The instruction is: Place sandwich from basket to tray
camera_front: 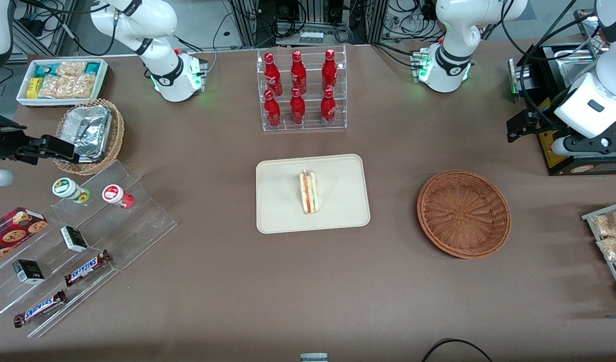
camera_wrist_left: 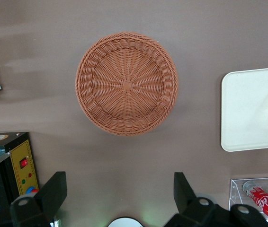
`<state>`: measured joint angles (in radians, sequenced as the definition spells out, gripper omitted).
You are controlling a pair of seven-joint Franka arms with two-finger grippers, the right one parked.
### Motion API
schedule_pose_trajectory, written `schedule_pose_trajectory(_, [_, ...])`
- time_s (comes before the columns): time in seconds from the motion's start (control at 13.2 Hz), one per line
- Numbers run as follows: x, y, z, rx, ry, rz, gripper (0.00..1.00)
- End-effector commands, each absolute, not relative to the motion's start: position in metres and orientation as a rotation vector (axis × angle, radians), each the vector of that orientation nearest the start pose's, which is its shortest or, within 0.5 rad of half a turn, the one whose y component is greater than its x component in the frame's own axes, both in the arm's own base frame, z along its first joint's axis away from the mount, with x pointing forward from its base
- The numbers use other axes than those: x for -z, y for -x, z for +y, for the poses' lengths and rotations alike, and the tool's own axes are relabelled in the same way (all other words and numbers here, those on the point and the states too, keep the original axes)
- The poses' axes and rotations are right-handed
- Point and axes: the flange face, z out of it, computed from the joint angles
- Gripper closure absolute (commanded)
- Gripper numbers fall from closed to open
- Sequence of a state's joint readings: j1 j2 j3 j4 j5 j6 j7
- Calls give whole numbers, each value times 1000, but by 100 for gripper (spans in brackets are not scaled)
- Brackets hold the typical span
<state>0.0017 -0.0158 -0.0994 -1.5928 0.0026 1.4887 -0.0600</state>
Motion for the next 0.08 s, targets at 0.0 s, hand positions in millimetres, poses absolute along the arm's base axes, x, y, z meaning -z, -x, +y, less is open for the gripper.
schedule_pose_trajectory(0.0, [-624,-538,-47,-120,3129,72,1])
